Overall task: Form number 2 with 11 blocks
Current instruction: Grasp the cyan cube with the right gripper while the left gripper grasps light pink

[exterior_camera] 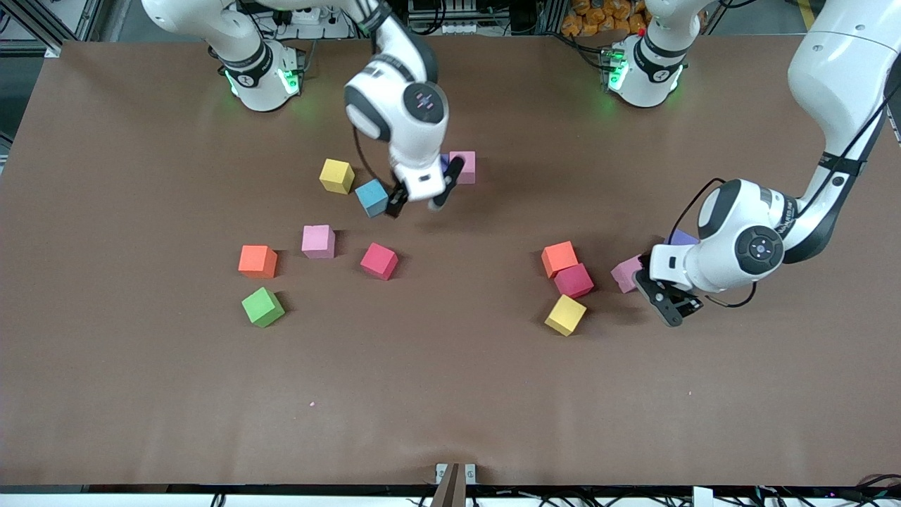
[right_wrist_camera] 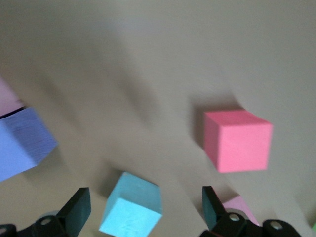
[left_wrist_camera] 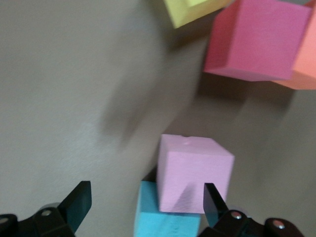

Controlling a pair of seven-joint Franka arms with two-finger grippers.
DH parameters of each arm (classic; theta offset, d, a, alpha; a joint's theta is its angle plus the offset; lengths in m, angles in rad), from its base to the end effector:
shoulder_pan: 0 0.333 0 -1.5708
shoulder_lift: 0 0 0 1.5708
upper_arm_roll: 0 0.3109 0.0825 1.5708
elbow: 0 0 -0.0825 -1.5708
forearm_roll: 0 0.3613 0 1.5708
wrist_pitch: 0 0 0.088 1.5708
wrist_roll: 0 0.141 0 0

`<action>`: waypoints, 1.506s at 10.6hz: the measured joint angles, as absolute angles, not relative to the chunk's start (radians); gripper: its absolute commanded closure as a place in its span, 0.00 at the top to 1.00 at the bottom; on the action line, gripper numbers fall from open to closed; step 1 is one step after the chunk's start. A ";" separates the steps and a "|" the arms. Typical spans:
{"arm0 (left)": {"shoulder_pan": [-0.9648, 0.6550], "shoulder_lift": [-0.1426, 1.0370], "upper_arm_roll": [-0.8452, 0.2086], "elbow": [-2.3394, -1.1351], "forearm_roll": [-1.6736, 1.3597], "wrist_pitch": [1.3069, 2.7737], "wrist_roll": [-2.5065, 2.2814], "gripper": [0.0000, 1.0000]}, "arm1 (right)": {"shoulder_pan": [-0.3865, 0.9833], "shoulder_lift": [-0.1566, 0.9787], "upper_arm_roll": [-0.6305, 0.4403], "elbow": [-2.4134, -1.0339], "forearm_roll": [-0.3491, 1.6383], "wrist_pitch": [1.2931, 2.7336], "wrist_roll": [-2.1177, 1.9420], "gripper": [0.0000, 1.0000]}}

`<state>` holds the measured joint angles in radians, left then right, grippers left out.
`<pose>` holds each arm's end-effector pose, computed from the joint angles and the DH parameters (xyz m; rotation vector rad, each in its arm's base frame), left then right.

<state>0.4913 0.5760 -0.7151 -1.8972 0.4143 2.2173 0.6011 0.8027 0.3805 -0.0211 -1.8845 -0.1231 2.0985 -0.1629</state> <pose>0.5894 -0.0959 0.2297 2.6749 -1.5134 -0.1050 0.4226 0.4065 0.2702 2.6048 1.4506 -0.1875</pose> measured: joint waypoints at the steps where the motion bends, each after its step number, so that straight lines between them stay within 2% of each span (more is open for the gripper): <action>1: 0.489 0.561 -0.731 -1.915 0.414 2.217 0.601 1.00 | 0.783 0.381 -0.021 -1.893 -0.123 2.098 -0.094 1.00; 5: 0.485 0.539 -0.746 -1.968 0.513 2.240 0.599 1.00 | 0.715 0.387 -0.027 -1.949 -0.125 2.100 0.232 1.00; 8: 0.482 0.546 -0.747 -1.991 0.541 2.252 0.578 1.00 | 0.618 0.388 -0.028 -1.966 -0.125 2.101 0.271 1.00; 12: 0.460 0.556 -0.747 -2.012 0.622 2.265 0.508 1.00 | 0.615 0.366 0.034 -2.071 -0.124 2.203 0.277 1.00; 16: 0.463 0.580 -0.742 -2.028 0.674 2.296 0.484 1.00 | 0.620 0.286 0.070 -2.133 -0.119 2.207 0.245 1.00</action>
